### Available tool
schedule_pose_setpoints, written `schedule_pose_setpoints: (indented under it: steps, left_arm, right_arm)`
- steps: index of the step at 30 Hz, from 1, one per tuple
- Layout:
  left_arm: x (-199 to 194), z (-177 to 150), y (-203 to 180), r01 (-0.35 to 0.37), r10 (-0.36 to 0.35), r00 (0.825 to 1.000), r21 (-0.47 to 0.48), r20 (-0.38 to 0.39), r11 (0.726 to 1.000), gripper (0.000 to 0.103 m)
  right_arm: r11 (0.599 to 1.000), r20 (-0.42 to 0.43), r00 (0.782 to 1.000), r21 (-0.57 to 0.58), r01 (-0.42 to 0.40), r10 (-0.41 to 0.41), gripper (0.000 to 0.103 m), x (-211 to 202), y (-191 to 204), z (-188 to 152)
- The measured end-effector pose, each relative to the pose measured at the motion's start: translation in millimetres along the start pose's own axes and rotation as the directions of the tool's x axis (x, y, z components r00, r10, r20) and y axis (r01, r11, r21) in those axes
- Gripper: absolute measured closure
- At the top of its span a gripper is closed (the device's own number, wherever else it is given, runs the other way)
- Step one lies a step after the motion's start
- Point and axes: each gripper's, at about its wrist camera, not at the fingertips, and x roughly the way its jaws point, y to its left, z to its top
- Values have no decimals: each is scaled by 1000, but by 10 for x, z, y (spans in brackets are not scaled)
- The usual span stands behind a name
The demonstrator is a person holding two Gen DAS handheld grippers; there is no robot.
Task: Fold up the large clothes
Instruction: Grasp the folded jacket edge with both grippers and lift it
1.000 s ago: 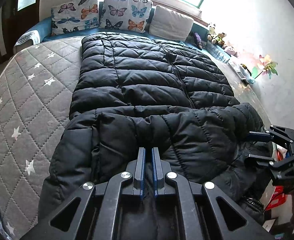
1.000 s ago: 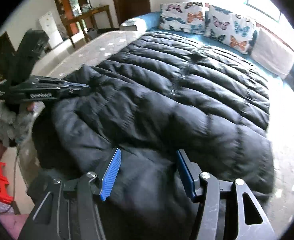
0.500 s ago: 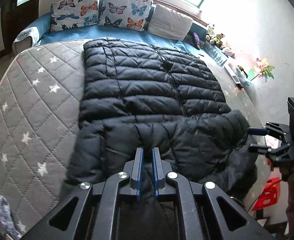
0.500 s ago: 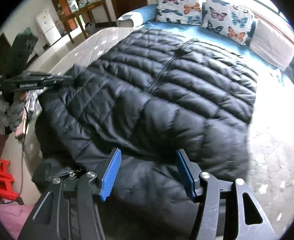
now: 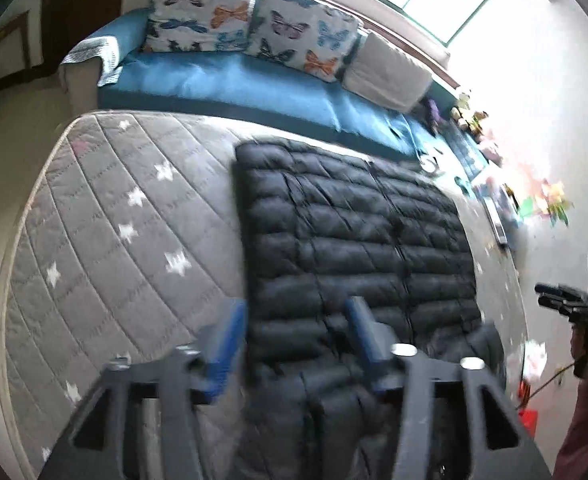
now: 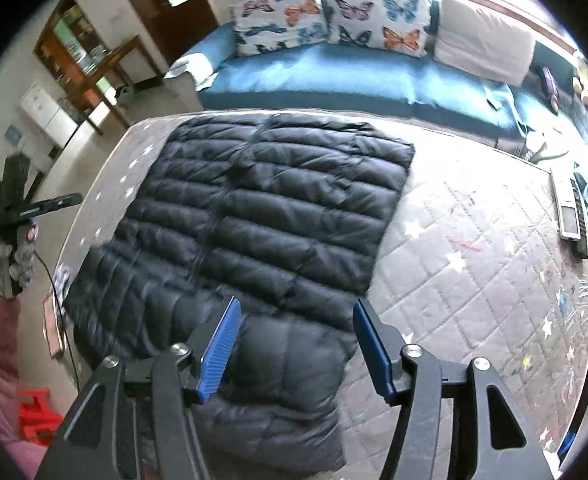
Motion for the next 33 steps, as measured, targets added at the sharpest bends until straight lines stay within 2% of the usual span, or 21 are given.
schedule_pose_setpoints:
  steps: [5, 8, 12, 17, 19, 22, 27, 29, 30, 31, 32, 33]
  left_arm:
    - [290, 415, 273, 22, -22, 1000, -73, 2, 997, 38]
    - [566, 633, 443, 26, -28, 1000, -117, -13, 993, 38]
    - [914, 788, 574, 32, -36, 999, -144, -25, 989, 38]
    - [1320, 965, 761, 104, -108, 994, -208, -8, 973, 38]
    - [1462, 1013, 806, 101, -105, 994, -217, -9, 971, 38]
    - [1626, 1069, 860, 111, -115, 993, -232, -6, 966, 38]
    - [1818, 1175, 912, 128, -127, 992, -244, 20, 961, 38]
    - [1890, 1236, 880, 159, -156, 987, -255, 30, 954, 40]
    - [1915, 1247, 841, 173, -169, 985, -256, 36, 951, 44]
    - [1943, 1259, 794, 184, -180, 983, -254, 38, 950, 56]
    - [1958, 1266, 741, 173, -168, 985, -246, 40, 954, 61]
    - [1970, 1277, 672, 156, -149, 988, -226, 45, 962, 74]
  right_arm:
    - [998, -32, 999, 64, -18, 20, 39, 406, -440, 326]
    - [991, -45, 997, 127, -52, 58, 39, 710, -742, 492]
    - [979, -24, 994, 182, -97, 103, 39, 1068, -1071, 657]
    - [958, 31, 986, 234, -164, 162, 39, 1356, -1376, 797]
    - [944, 53, 977, 252, -215, 208, 39, 1453, -1451, 823]
    - [936, 71, 968, 250, -249, 239, 39, 1576, -1499, 874]
    - [933, 108, 959, 227, -280, 261, 39, 1659, -1497, 984]
    - [927, 127, 954, 231, -295, 272, 40, 1677, -1499, 996]
    - [928, 131, 954, 228, -294, 270, 48, 1675, -1491, 1007]
    - [928, 133, 953, 225, -297, 273, 53, 1676, -1492, 1002]
    - [927, 129, 954, 229, -295, 272, 63, 1677, -1478, 992]
    - [928, 127, 955, 231, -293, 270, 70, 1673, -1478, 989]
